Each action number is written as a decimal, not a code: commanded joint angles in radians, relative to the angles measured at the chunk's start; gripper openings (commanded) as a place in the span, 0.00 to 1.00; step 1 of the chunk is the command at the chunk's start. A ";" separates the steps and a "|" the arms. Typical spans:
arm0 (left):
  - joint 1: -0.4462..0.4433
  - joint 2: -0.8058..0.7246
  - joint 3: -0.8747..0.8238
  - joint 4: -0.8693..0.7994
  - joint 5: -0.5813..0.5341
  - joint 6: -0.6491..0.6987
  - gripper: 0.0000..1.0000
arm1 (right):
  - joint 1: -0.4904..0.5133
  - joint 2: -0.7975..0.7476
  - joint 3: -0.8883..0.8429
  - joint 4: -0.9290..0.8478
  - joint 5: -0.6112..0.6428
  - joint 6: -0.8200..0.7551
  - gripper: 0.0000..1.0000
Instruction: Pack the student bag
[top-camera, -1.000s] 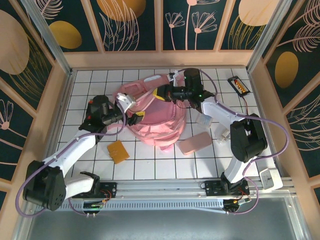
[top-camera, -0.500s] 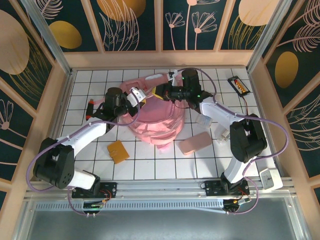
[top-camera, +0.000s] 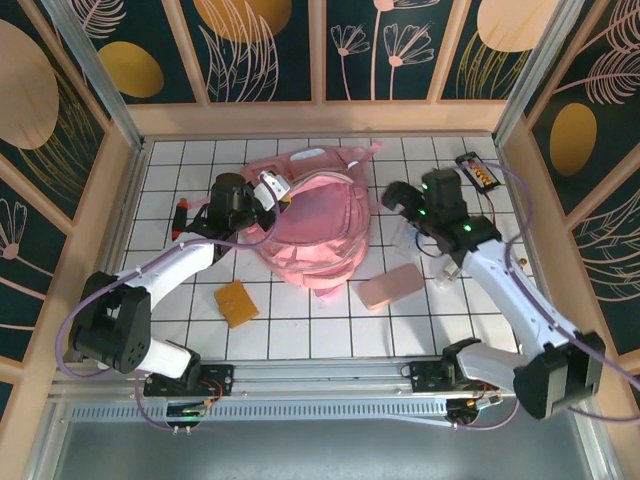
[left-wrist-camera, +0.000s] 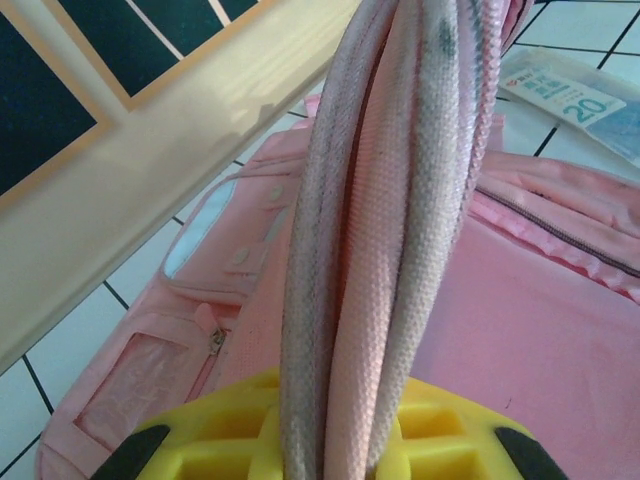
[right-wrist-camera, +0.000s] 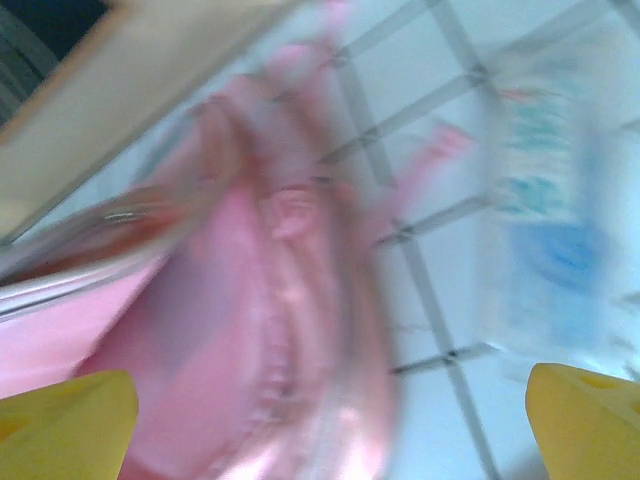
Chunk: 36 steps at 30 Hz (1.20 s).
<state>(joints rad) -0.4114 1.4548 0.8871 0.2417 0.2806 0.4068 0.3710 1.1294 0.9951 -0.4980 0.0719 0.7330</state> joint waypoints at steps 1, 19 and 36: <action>0.013 0.015 0.072 0.057 0.020 -0.055 0.00 | 0.016 0.003 -0.079 -0.247 -0.051 0.298 0.99; 0.013 0.035 0.093 0.037 0.054 -0.086 0.00 | 0.055 0.324 -0.188 -0.212 -0.141 0.609 0.99; 0.013 -0.006 0.055 0.041 0.072 -0.078 0.00 | 0.064 0.306 -0.181 -0.188 -0.064 0.692 0.52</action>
<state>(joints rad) -0.4057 1.4925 0.9382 0.2203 0.3103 0.3458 0.4343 1.4696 0.7727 -0.6353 -0.0475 1.3972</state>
